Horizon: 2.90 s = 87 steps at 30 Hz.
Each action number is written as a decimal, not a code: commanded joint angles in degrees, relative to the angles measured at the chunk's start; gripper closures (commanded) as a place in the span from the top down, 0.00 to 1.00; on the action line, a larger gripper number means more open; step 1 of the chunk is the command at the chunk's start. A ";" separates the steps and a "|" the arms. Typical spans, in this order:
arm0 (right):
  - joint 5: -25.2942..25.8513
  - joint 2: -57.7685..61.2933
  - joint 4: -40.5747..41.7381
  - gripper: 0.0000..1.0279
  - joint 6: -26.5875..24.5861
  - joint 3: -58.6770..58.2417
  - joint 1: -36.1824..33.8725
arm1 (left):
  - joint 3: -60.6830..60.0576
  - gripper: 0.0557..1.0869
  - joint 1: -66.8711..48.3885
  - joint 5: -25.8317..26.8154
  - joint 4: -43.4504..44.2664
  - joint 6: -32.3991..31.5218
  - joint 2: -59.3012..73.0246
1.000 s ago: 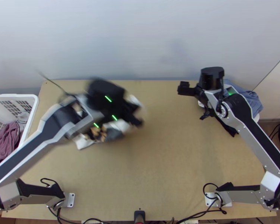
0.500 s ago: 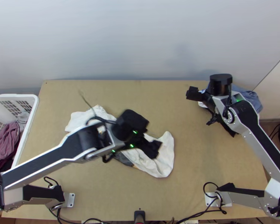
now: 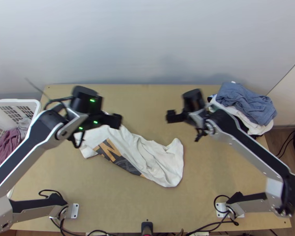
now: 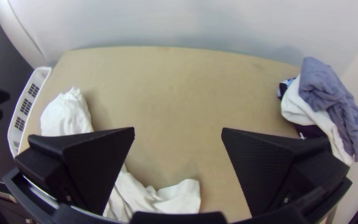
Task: Fold the t-shirt
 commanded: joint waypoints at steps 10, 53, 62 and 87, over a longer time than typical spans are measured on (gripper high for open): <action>-11.88 21.89 0.06 0.95 2.33 10.87 10.56 | -17.63 0.95 28.82 2.48 5.89 2.50 -1.40; -25.86 30.68 -5.74 0.03 6.29 29.24 -8.96 | -23.60 0.95 36.03 6.17 6.85 4.43 -1.93; -25.86 26.73 -6.00 0.03 4.18 25.90 -24.34 | -23.52 0.95 28.91 7.23 9.49 3.29 0.09; -25.86 22.33 -6.00 0.03 1.80 18.08 -27.85 | -23.17 0.04 25.57 4.15 26.19 1.53 15.65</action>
